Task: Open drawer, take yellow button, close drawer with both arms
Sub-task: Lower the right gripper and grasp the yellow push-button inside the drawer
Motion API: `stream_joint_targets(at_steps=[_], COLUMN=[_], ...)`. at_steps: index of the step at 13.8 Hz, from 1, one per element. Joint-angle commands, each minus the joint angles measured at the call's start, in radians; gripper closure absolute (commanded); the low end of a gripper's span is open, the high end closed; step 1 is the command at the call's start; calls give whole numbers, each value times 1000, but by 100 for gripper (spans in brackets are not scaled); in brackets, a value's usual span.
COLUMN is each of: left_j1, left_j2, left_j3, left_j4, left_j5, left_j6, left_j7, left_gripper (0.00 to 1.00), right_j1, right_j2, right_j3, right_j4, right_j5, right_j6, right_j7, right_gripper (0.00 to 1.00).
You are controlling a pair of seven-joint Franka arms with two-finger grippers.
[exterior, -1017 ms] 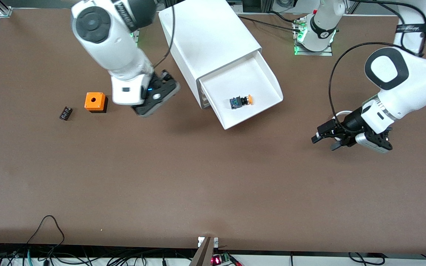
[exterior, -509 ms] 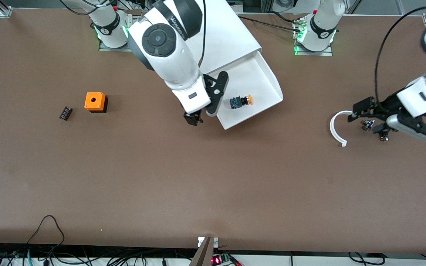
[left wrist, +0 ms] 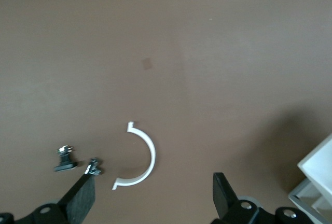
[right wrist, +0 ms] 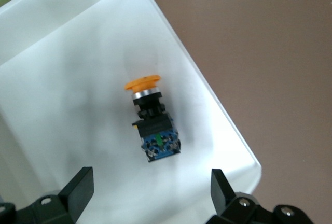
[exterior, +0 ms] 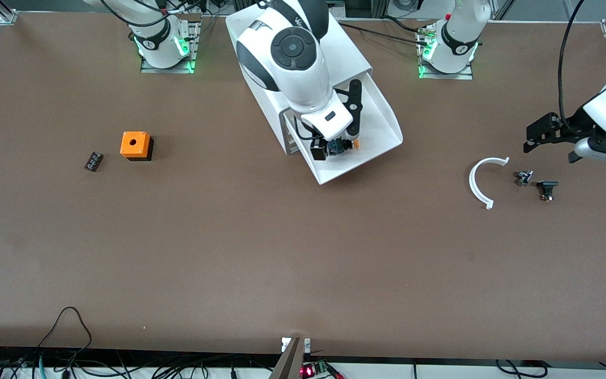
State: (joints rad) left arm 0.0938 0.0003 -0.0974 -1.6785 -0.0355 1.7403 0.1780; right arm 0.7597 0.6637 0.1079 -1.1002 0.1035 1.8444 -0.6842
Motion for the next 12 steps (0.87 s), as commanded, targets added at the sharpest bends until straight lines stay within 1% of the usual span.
stream_joint_targets(at_steps=[1,5,7,9,12], left_j1=[-5,-11,-13,-22,-26], left_j2=[-26,-36,-31,-29,-36], left_j3=[-2,-4,-5,-5,-7], left_j4=[-4,-4,-9,-38,-23], left_j5=[48,57,54,51,43], left_j6=[-62,-74,-47,-2,5], left_j7=[-83,-290,-295,-299,-302], left_gripper=[0,0,0,0,0], right_j1=[6,18,33,46,59], right_j2=[45,65,73,76,86], right_j3=[-10,-11,-22,-39,-39], right_j4=[48,46,46,46,46], right_j5=[-5,-11,-11,-11,-19], right_j6=[-1,25,35,33,35], right_j7=[-76,-80,-77,-80,-80], right_gripper=[0,0,0,0,0])
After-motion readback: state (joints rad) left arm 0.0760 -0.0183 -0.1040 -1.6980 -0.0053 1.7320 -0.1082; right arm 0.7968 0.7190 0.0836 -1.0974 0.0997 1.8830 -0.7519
